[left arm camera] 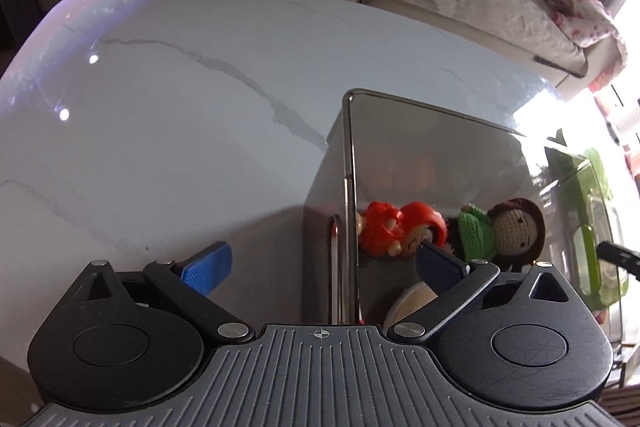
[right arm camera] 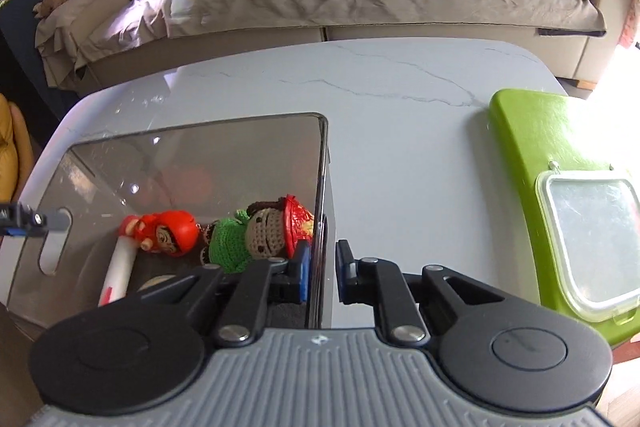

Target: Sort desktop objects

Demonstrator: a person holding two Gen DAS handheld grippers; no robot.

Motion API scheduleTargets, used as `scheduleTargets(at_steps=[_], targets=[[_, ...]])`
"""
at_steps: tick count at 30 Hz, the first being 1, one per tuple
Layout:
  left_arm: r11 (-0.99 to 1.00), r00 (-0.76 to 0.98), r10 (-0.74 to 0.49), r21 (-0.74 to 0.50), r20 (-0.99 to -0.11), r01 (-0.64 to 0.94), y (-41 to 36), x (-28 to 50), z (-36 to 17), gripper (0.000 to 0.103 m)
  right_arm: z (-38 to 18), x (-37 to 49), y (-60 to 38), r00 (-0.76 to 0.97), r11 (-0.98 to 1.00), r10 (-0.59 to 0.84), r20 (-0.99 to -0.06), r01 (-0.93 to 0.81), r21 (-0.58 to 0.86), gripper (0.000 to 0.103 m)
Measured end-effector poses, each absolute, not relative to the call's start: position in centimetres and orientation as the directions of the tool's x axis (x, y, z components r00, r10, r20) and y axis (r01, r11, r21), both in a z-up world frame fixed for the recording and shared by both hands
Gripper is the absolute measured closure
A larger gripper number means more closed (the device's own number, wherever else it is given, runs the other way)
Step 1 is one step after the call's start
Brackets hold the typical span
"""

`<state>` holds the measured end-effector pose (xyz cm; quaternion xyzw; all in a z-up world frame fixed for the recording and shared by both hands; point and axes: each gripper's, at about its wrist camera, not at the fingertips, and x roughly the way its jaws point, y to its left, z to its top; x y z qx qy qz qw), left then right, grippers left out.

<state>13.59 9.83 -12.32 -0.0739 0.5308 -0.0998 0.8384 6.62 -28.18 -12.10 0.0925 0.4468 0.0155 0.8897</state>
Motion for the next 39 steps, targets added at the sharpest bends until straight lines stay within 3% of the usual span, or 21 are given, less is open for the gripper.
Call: scheduleTargets(at_steps=[3, 5, 6, 9, 11, 13, 18, 25, 29, 33, 36, 37, 38, 39], targets=[[0.972, 0.405, -0.235, -0.207, -0.884, 0.111, 9.0, 13.4, -12.6, 0.001, -10.9, 6.0, -28.2, 0.622, 0.989, 0.07, -0.78, 0.061, 0.137, 0.08], [0.973, 0.397, -0.227, -0.192, -0.889, 0.126, 8.5, 13.3, -12.8, 0.001, -10.9, 5.9, -28.4, 0.624, 0.994, 0.025, -0.781, 0.069, 0.087, 0.059], [0.974, 0.393, -0.223, -0.185, -0.892, 0.133, 8.2, 13.2, -12.9, 0.001, -11.1, 5.9, -28.7, 0.622, 0.993, 0.032, -0.782, 0.073, 0.098, 0.059], [0.974, 0.382, -0.211, -0.162, -0.9, 0.156, 7.4, 13.0, -13.2, 0.001, -12.3, 6.5, -29.4, 0.573, 0.982, 0.118, -0.811, 0.052, 0.179, 0.074], [0.972, 0.392, -0.217, -0.161, -0.894, 0.17, 7.2, 13.0, -13.0, 0.001, -13.0, 7.0, -29.6, 0.555, 0.967, 0.167, -0.815, 0.067, 0.244, 0.094], [0.966, 0.409, -0.242, -0.182, -0.88, 0.181, 7.2, 13.4, -12.6, 0.001, -13.5, 7.5, -29.7, 0.543, 0.953, 0.196, -0.816, 0.091, 0.29, 0.094], [0.954, 0.485, -0.286, -0.201, -0.826, 0.221, 6.8, 15.1, -10.1, 0.001, -13.4, 8.6, -28.4, 0.557, 0.957, 0.132, -0.82, 0.144, 0.252, 0.094], [0.967, 0.503, -0.237, -0.154, -0.831, 0.202, 6.7, 18.5, -9.1, 0.002, -13.4, 10.7, -25.8, 0.59, 0.969, 0.086, -0.803, 0.136, 0.204, 0.094], [0.968, 0.407, -0.244, -0.196, -0.881, 0.155, 8.8, 18.1, -9.7, 0.002, -13.5, 11.2, -25.4, 0.591, 0.972, 0.111, -0.799, 0.103, 0.211, 0.094], [0.929, 0.23, -0.368, -0.363, -0.901, 0.064, 11.2, 18.2, -11.4, 0.002, -13.4, 11.2, -25.6, 0.586, 0.973, 0.13, -0.8, 0.08, 0.217, 0.092], [0.918, 0.183, -0.394, -0.397, -0.901, 0.024, 12.2, 18.3, -11.9, 0.003, -13.0, 10.7, -26.2, 0.583, 0.964, 0.173, -0.794, 0.065, 0.257, 0.083], [0.915, 0.172, -0.399, -0.403, -0.901, 0.012, 12.5, 18.3, -12.1, 0.004, -12.8, 10.5, -26.3, 0.585, 0.963, 0.182, -0.791, 0.057, 0.263, 0.082], [0.925, 0.174, -0.378, -0.38, -0.909, 0.022, 12.4, 18.2, -12.1, 0.017, -12.7, 10.3, -26.3, 0.588, 0.964, 0.185, -0.788, 0.047, 0.261, 0.08], [0.939, 0.185, -0.344, -0.342, -0.921, 0.042, 12.0, 18.0, -12.0, 0.037, -12.6, 10.2, -26.3, 0.589, 0.966, 0.184, -0.787, 0.04, 0.256, 0.079]])
